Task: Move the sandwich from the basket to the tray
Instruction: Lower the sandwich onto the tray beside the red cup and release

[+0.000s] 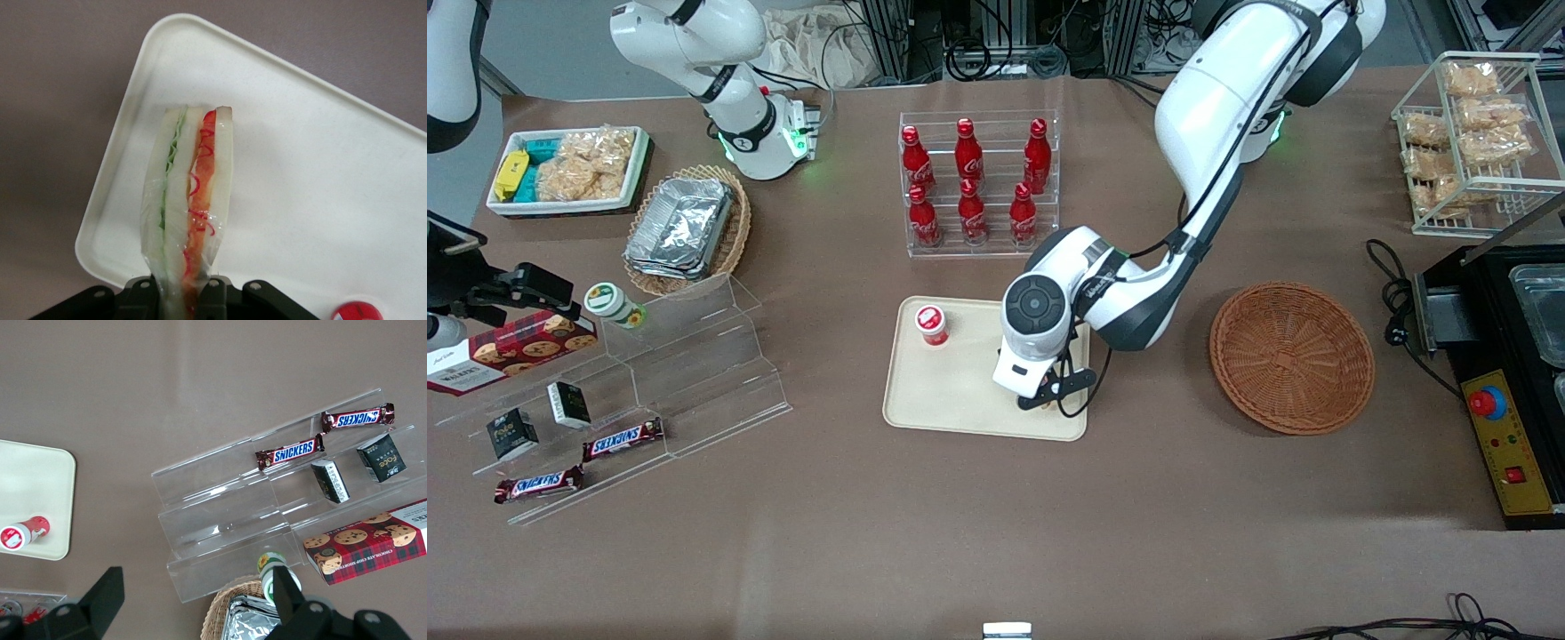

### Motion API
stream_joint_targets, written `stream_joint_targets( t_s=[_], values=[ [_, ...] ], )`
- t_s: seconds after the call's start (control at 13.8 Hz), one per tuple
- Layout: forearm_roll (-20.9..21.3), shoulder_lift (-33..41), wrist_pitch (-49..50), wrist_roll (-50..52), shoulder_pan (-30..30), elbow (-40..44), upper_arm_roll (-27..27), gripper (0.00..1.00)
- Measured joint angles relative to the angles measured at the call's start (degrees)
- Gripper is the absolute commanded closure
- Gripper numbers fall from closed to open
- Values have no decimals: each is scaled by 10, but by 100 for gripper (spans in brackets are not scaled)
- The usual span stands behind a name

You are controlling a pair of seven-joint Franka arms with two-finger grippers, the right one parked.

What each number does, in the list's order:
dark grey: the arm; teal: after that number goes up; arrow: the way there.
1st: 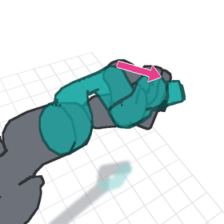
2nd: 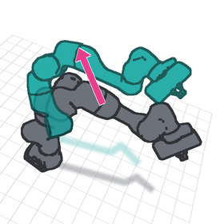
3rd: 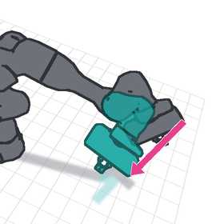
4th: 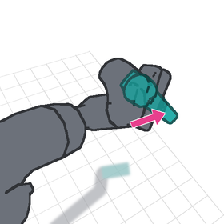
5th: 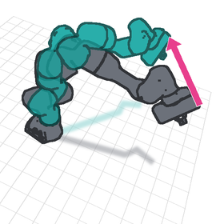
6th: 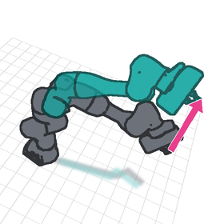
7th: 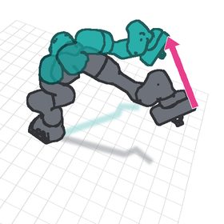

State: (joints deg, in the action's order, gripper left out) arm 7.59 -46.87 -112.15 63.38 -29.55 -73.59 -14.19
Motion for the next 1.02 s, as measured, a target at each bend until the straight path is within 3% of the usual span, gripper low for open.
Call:
stream_joint_targets(
  t_s=[0.15,0.29,0.36,0.44,0.51,1.02],
  values=[
    [13,-15,-13,3,0,0,0,88],
    [20,-24,-17,5,0,0,0,76],
    [21,-26,-19,5,0,0,0,59],
    [21,-26,-19,5,0,0,0,15],
    [21,-26,-19,5,0,1,0,0],
    [22,11,-4,48,3,21,5,0]
  ],
)
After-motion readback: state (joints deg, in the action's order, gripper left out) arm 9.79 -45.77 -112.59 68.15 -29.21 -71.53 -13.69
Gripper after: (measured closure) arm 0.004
